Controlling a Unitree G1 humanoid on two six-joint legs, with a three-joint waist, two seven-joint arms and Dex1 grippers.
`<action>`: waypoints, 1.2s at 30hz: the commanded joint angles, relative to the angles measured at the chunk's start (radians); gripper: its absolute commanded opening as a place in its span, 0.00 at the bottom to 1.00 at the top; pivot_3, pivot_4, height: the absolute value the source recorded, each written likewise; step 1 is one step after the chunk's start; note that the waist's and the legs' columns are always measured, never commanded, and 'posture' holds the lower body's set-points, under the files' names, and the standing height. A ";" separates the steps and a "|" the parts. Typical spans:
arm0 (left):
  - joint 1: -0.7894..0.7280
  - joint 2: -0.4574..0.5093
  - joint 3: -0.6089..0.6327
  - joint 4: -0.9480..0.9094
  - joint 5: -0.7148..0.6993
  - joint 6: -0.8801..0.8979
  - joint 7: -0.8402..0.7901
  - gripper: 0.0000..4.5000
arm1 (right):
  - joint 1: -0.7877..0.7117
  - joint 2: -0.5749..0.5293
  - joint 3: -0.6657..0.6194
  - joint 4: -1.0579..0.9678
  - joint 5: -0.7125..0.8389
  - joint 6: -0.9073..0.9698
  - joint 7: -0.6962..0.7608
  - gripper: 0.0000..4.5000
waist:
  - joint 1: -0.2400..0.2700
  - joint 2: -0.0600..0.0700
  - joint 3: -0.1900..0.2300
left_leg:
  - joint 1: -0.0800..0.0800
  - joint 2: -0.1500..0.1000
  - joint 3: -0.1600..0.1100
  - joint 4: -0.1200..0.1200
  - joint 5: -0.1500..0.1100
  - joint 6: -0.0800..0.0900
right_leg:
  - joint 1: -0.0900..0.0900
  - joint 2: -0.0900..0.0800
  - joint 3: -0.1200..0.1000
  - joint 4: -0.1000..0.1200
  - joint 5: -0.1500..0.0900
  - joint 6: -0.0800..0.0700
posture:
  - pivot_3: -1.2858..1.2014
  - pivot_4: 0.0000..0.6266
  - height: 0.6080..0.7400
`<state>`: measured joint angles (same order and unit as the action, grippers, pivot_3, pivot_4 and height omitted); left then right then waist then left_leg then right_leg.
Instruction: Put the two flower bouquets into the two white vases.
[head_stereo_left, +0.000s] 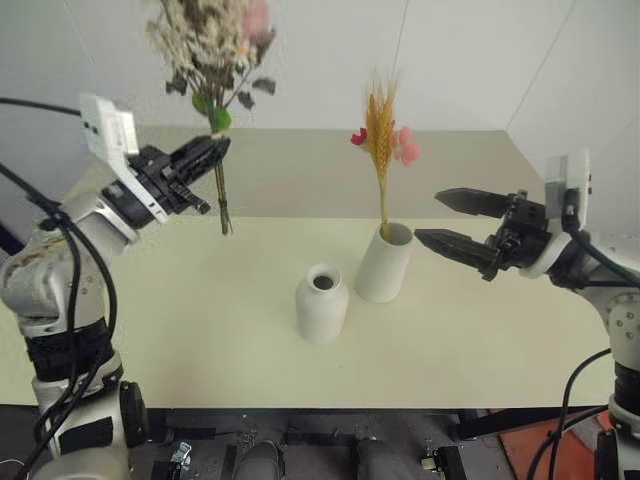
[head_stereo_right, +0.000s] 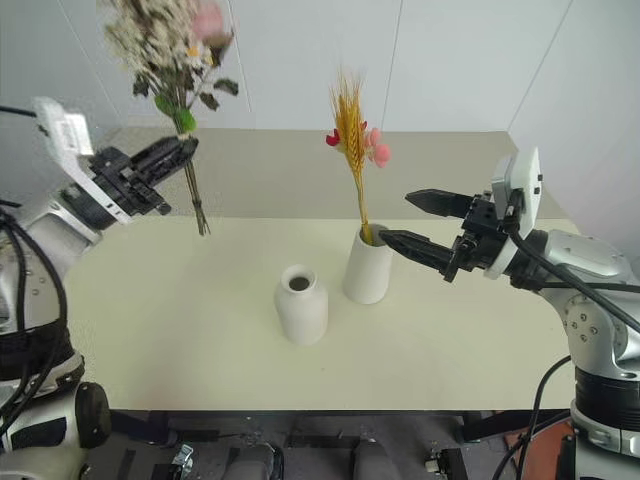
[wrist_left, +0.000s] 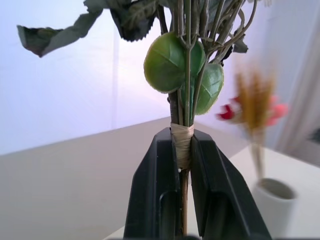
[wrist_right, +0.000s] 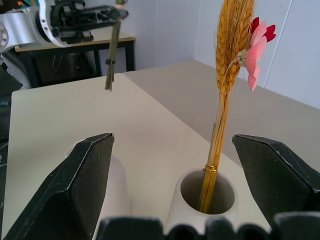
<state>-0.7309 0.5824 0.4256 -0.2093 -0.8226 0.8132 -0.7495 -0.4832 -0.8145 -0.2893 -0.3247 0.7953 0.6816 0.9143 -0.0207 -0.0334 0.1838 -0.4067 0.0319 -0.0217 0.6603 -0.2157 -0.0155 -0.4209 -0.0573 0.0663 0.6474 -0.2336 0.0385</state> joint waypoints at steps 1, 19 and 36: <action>-0.016 -0.014 -0.003 -0.030 -0.152 0.021 -0.081 0.02 | 0.024 -0.032 -0.036 -0.025 0.007 -0.024 0.031 1.00 | 0.000 0.000 0.000 | 0.000 0.000 0.000 0.000 0.000 0.000 | 0.000 0.000 0.000 0.000 0.000 0.000 | 0.52 0.24 1.00; -0.045 -0.189 -0.217 0.043 -0.153 -0.096 -0.155 0.02 | 0.213 -0.163 -0.140 -0.043 0.030 -0.044 0.248 1.00 | -0.002 0.000 0.000 | 0.001 0.000 0.000 0.001 0.000 0.000 | 0.001 0.001 0.001 0.000 0.000 0.001 | 0.52 0.24 1.00; 0.085 -0.168 -0.370 0.046 0.053 -0.201 -0.198 0.02 | 0.229 -0.172 -0.142 -0.050 0.013 -0.059 0.232 1.00 | 0.003 0.000 0.000 | 0.001 0.000 0.000 0.001 0.000 0.000 | 0.001 0.001 0.001 -0.001 0.000 0.001 | 0.52 0.24 1.00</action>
<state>-0.6420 0.4047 0.0540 -0.1535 -0.7757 0.6307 -0.9440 -0.2485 -0.9651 -0.3946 -0.3471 0.8063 0.6457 1.1496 -0.0173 -0.0337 0.1837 -0.4062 0.0320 -0.0217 0.6610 -0.2157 -0.0155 -0.4198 -0.0560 0.0669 0.6468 -0.2335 0.0392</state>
